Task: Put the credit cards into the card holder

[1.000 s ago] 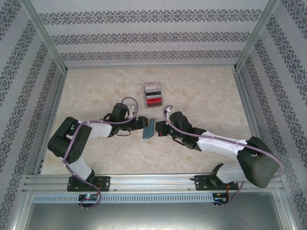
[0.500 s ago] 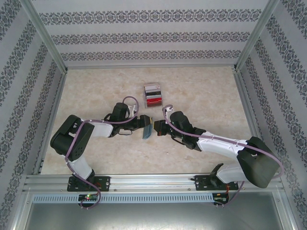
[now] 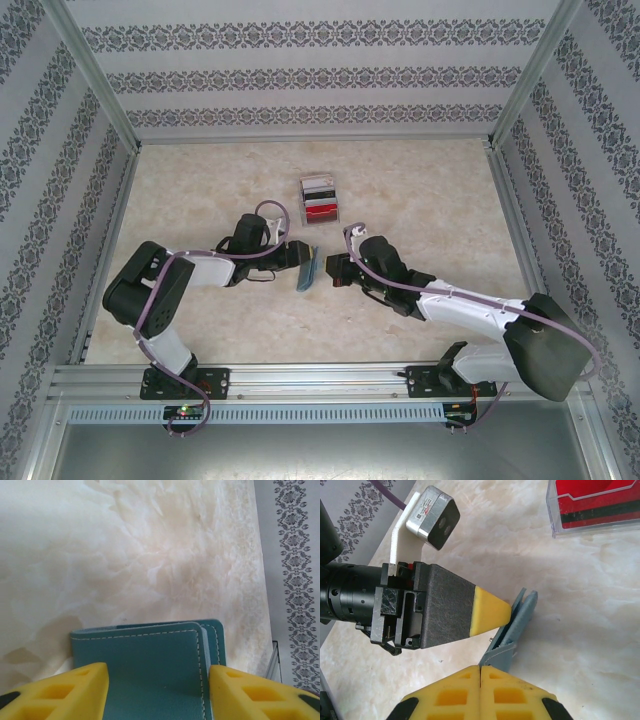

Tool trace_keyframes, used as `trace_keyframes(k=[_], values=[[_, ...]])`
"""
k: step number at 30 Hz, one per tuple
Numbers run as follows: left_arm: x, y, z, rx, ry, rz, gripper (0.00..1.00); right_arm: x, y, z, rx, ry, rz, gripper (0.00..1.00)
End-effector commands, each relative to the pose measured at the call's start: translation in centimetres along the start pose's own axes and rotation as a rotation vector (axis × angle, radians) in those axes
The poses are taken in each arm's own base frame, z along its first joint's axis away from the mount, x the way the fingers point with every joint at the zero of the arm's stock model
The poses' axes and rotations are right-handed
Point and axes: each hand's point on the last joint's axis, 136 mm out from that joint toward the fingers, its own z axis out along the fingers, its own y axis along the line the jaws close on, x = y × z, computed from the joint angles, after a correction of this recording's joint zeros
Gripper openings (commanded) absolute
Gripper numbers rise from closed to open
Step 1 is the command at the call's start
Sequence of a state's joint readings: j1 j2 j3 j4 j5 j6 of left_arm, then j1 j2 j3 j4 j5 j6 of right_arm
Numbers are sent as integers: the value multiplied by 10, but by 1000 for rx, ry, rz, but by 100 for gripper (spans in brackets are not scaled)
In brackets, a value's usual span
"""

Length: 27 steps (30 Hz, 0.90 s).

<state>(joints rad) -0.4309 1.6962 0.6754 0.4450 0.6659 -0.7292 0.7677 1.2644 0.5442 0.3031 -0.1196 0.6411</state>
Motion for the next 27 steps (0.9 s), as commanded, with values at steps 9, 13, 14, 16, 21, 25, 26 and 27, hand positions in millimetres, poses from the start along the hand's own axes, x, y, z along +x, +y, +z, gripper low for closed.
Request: trace_keyframes(k=[9, 13, 14, 16, 21, 25, 26, 27], values=[[2, 15, -6, -106, 1, 35, 42, -5, -13, -17, 44, -46, -30, 0], [2, 19, -5, -134, 14, 42, 22, -4, -22, -22, 67, -40, -19, 0], [2, 21, -5, -143, 13, 41, 21, -4, -25, -25, 83, -40, -21, 0], [3, 22, -6, -147, 12, 41, 19, -3, -36, -30, 122, -48, -18, 0], [0, 25, -9, -179, 2, 53, 19, 1, -58, -40, 189, -26, 4, 0], [2, 26, -9, -185, 13, 51, 18, 3, -71, -47, 220, -32, 17, 0], [2, 27, -9, -188, 12, 52, 17, 2, -72, -48, 221, -32, 20, 0], [1, 28, -8, -190, 12, 52, 16, 3, -74, -49, 228, -29, 24, 0]])
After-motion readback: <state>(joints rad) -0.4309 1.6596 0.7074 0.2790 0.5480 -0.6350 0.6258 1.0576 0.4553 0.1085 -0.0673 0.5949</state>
